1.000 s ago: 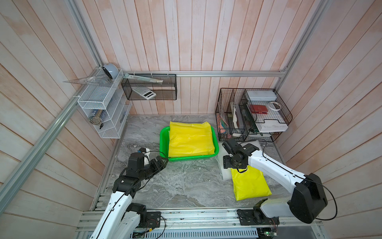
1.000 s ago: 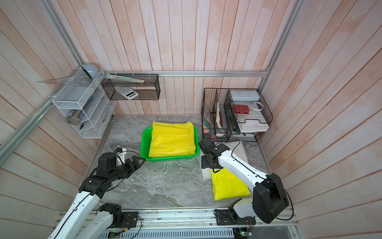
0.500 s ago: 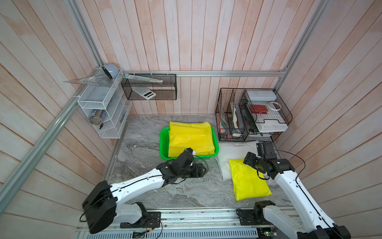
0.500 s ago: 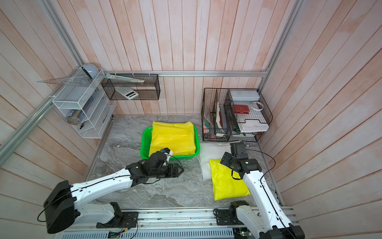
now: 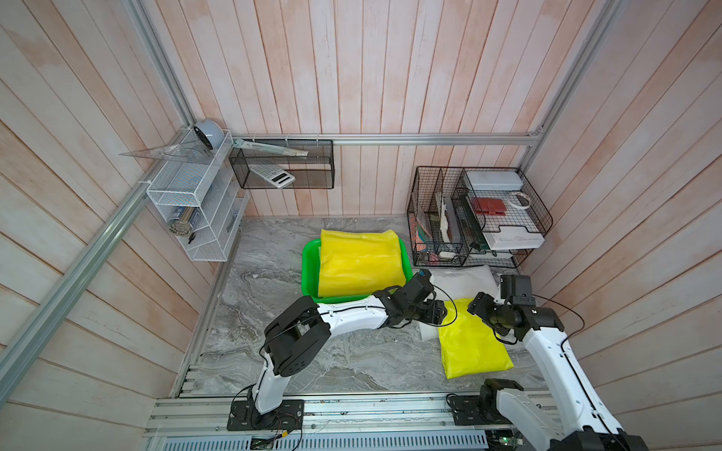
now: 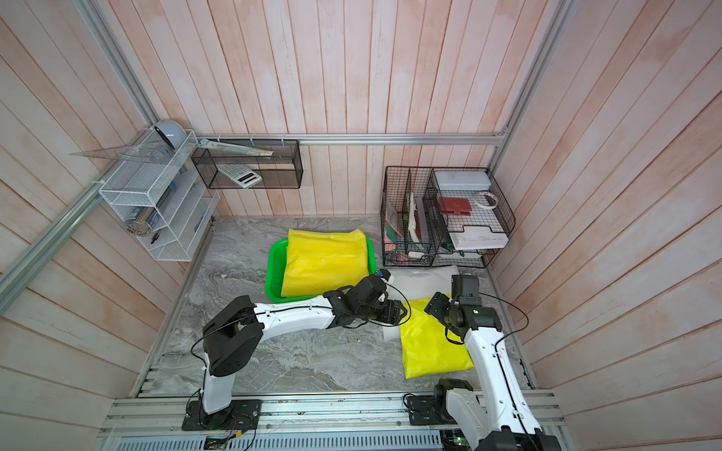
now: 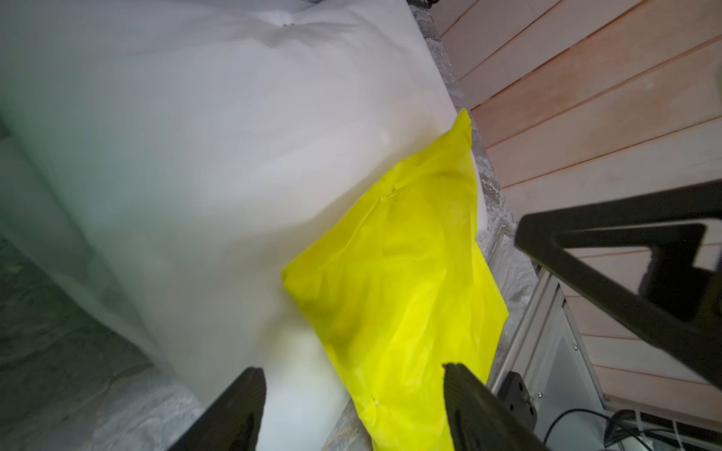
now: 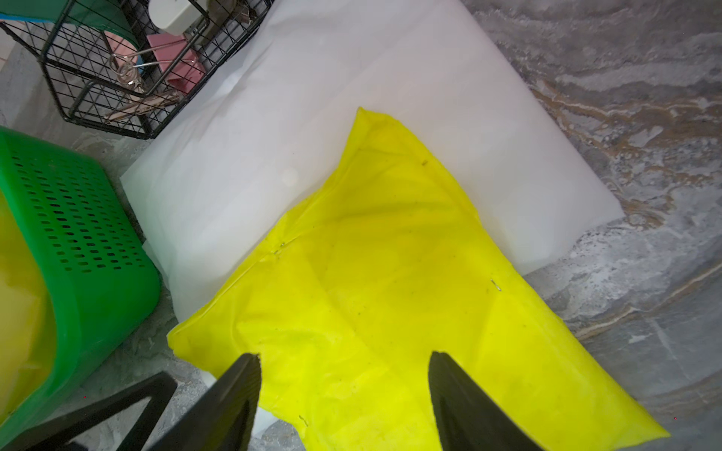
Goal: Put the folded raincoat in the basket
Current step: Move the raincoat to the center of the board.
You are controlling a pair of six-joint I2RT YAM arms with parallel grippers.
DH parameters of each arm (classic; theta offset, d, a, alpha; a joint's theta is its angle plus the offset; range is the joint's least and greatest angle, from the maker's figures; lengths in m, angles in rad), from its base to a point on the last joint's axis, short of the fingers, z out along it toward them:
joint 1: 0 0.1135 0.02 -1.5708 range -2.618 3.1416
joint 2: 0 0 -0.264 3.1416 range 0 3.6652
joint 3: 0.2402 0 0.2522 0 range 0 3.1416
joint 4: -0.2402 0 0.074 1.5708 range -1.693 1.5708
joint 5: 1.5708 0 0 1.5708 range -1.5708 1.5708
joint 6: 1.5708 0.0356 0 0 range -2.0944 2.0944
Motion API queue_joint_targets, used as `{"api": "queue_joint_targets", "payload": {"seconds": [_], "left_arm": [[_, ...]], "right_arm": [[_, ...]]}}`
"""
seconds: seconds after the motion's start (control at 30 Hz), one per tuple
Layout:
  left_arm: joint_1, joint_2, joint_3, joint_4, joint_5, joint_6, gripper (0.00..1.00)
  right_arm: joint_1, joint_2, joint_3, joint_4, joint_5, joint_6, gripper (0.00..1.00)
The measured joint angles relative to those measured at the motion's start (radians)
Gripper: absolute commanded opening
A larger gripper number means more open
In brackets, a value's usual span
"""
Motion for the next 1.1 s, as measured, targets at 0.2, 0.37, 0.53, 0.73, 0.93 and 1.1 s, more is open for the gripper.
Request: {"api": "queue_joint_targets", "payload": {"seconds": [0.2, 0.37, 0.53, 0.73, 0.93, 1.1], "left_arm": [[0.005, 0.089, 0.087, -0.03, 0.0, 0.048, 0.76], [0.013, 0.099, 0.098, -0.042, 0.008, 0.06, 0.71], [0.026, 0.139, 0.14, -0.029, 0.051, 0.056, 0.6], [0.027, 0.15, 0.141, -0.019, 0.086, 0.047, 0.33], [0.027, 0.15, 0.135, -0.005, 0.085, 0.041, 0.07], [0.028, 0.145, 0.117, 0.01, 0.082, 0.039, 0.0]], "right_arm": [[-0.003, 0.0, 0.0, 0.0, -0.011, -0.003, 0.74], [-0.003, 0.0, 0.0, 0.0, -0.017, -0.004, 0.74], [-0.003, 0.002, 0.0, 0.001, -0.018, -0.007, 0.74], [-0.004, 0.006, -0.001, 0.001, -0.022, -0.012, 0.74], [-0.004, 0.007, -0.001, 0.002, -0.031, -0.012, 0.74], [-0.004, 0.005, -0.001, 0.002, -0.037, -0.013, 0.74]]}}
